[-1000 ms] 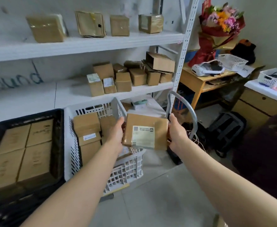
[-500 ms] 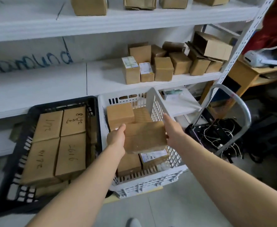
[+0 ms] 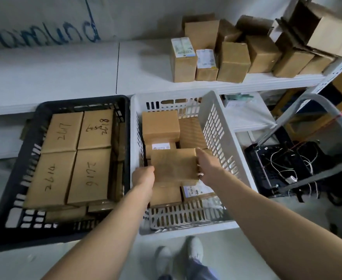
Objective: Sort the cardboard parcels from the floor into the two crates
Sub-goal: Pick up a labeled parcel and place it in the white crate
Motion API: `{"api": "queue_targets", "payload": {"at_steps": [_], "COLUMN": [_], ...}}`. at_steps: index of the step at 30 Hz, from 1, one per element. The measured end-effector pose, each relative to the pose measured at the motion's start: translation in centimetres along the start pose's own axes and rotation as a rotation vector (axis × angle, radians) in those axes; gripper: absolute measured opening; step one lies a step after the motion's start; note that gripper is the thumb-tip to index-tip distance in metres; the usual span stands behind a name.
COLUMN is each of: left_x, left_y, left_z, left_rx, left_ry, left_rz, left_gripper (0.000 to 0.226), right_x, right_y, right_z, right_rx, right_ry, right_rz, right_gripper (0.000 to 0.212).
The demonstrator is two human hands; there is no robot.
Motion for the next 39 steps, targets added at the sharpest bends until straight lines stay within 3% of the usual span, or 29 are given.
{"api": "queue_targets", "payload": {"at_steps": [3, 9, 16, 23, 32, 39], "left_x": [0.7, 2.0, 3.0, 3.8, 1.5, -0.8], "left_y": [0.0, -0.1, -0.7, -1.4, -2.5, -5.9], "left_z": [-1.0, -2.1, -2.9, -3.3, -2.7, -2.0], "left_rx": [0.044, 0.092, 0.044, -0.003, -0.049, -0.13], "left_ry": [0.014, -0.009, -0.021, 0.059, 0.103, 0.139], "left_rz": [-0.047, -0.156, -0.15, -0.2, -0.245, -0.31], "left_gripper": [0.033, 0.038, 0.042, 0.043, 0.037, 0.032], "right_x": [0.9, 0.6, 4.7, 3.8, 2.0, -3.3], "right_y": [0.5, 2.5, 2.8, 3.3, 4.3, 7.5], "right_z": [-0.6, -2.5, -5.0, -5.3, -4.2, -2.3], "right_rx": [0.009, 0.056, -0.017, 0.041, 0.051, -0.029], "right_ry": [0.018, 0.083, 0.135, 0.192, 0.16, 0.06], "right_rz": [-0.008, 0.007, 0.087, 0.062, 0.008, 0.172], "right_gripper": [0.074, 0.051, 0.074, 0.054, 0.044, 0.05]}}
Point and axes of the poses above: each hand's wrist, its own x-axis towards the middle knuckle, its own z-axis out of the back of the hand, y = z × x, the point moved 5 cm from there along x, towards the middle knuckle, and after that the axes turned 9 degrees about -x, right-handed, at the moved point
